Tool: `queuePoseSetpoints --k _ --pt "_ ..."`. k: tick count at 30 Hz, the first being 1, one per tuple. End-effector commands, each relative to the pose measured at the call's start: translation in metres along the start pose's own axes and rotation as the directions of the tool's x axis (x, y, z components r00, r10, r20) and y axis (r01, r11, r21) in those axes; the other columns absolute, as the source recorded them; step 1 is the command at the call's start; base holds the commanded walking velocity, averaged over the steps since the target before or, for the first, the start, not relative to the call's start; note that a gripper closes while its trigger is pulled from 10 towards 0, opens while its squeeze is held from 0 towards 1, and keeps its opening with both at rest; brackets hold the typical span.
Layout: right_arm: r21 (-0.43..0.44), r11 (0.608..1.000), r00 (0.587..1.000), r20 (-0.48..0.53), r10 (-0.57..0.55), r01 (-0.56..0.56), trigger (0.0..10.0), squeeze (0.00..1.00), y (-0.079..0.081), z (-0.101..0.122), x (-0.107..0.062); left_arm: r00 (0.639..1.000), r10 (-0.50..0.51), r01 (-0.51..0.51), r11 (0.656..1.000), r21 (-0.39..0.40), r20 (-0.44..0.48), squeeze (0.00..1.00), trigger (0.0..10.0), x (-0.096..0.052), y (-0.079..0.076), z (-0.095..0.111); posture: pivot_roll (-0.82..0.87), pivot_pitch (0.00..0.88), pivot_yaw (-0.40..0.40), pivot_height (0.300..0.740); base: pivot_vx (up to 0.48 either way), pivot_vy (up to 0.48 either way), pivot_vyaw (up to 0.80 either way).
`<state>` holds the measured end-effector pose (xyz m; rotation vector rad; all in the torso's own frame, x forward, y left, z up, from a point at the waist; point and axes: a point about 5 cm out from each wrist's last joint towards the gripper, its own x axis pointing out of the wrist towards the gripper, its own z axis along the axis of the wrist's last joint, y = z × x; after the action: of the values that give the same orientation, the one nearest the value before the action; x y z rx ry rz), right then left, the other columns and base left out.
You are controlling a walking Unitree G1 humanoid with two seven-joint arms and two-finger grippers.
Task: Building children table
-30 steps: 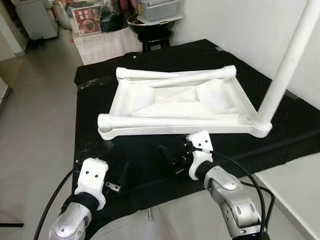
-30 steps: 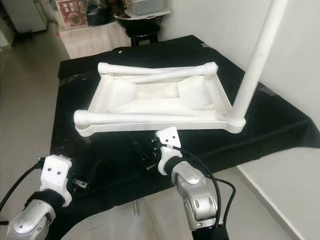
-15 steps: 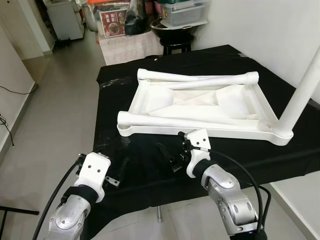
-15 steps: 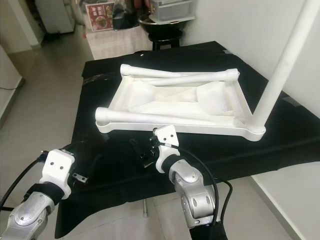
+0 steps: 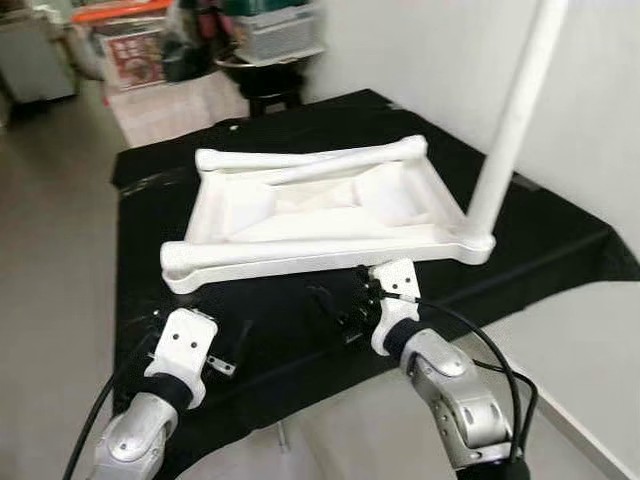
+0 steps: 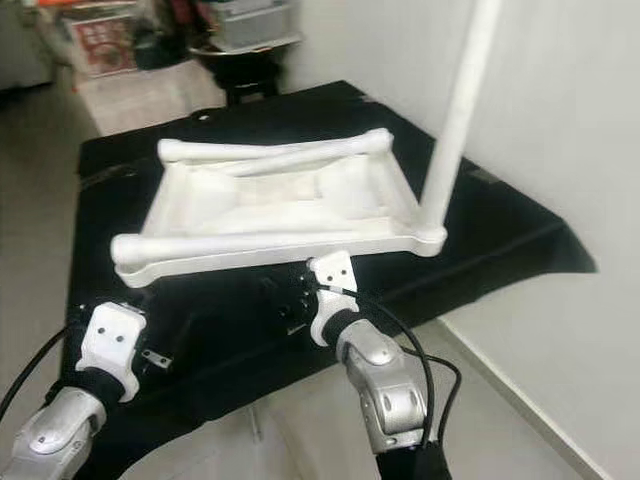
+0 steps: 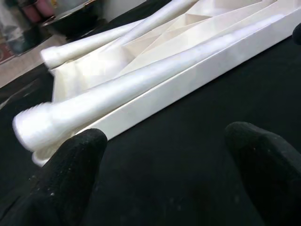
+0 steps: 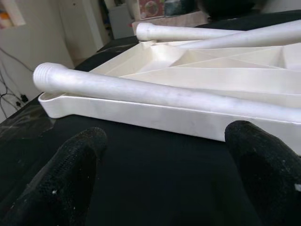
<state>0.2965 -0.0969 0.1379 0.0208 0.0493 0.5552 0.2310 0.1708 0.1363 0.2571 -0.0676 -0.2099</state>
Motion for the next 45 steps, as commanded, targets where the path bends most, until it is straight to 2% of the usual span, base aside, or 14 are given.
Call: queuePoseSetpoints --k 1,15,21,27,32,45 --pt "0.011 1.000 1.000 0.015 0.011 -0.011 10.0 0.00 0.002 0.002 0.003 1.000 0.009 -0.009 1.000 0.004 -0.021 0.00 10.0 -0.002 0.004 -0.005 -0.12 0.035 0.095 0.740 0.000 0.000 -0.80" --pt "0.026 0.999 1.000 0.025 0.018 -0.019 10.0 0.00 0.004 0.002 0.004 1.000 -0.021 0.021 1.000 0.010 -0.010 0.00 10.0 -0.002 0.004 -0.005 -0.12 0.037 0.095 0.740 0.000 0.000 -0.80" --pt "0.023 0.999 0.999 0.030 0.028 -0.028 10.0 0.00 0.004 0.002 0.005 1.000 -0.028 0.028 0.998 0.060 -0.005 0.00 10.0 0.000 0.006 -0.003 -0.11 0.036 0.091 0.740 0.000 0.000 -0.76" --pt "0.005 0.999 0.998 0.042 0.044 -0.044 10.0 0.00 0.006 0.004 0.005 1.000 -0.023 0.022 0.998 0.066 0.005 0.00 10.0 0.001 0.008 0.001 -0.11 0.040 0.090 0.740 0.000 0.000 0.00" --pt "0.005 0.999 0.998 0.041 0.046 -0.046 10.0 0.00 0.006 0.004 0.005 1.000 0.022 -0.022 0.999 0.047 0.004 0.00 10.0 0.002 0.013 0.001 -0.11 0.042 0.088 0.740 0.000 0.000 0.00" --pt "0.007 0.999 0.998 0.045 0.049 -0.049 10.0 0.00 0.006 0.005 0.006 1.000 0.029 -0.029 0.998 0.050 0.005 0.00 10.0 0.005 0.014 0.004 -0.11 0.044 0.087 0.740 0.000 0.467 0.00"
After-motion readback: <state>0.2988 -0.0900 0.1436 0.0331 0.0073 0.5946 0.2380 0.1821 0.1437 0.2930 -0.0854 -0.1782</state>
